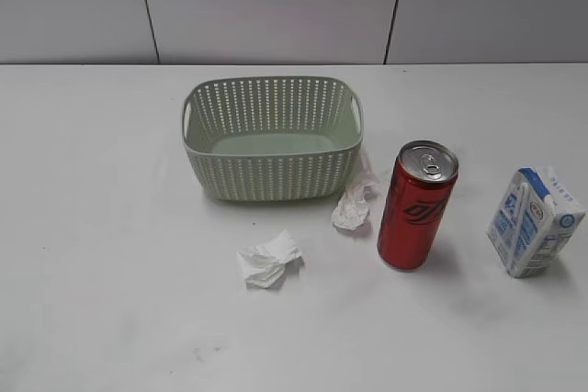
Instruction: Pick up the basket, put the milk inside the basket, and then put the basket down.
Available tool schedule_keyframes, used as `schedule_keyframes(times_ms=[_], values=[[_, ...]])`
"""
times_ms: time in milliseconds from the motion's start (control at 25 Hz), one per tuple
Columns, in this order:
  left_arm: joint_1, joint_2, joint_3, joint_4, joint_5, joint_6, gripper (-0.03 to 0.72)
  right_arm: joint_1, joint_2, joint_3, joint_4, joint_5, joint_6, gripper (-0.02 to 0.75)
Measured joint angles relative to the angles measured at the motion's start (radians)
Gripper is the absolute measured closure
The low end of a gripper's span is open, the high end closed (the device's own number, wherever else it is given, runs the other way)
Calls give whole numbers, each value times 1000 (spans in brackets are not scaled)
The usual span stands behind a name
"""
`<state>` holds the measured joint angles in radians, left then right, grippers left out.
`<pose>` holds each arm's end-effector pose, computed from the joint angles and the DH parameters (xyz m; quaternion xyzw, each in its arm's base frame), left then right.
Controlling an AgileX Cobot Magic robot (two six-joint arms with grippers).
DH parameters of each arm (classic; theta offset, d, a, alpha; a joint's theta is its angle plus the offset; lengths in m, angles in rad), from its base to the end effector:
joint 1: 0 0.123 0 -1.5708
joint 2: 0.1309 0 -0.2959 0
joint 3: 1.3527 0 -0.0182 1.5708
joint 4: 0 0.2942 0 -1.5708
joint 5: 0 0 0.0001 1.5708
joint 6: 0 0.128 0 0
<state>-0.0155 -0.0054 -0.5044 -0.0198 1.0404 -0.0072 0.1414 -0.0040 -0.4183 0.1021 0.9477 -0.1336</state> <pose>0.0550 -0.0030 0.2855 0.0038 0.8452 -0.0160 0.5341 0.0678 0.0204 0.2659 -0.1126 0.8352 0.0530 0.5356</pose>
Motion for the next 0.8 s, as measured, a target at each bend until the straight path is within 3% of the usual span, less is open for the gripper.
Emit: schedule_keyframes(times_ms=[800], values=[[0,0,0,0,0,0,449,0,0,0,-2,0,2,147]])
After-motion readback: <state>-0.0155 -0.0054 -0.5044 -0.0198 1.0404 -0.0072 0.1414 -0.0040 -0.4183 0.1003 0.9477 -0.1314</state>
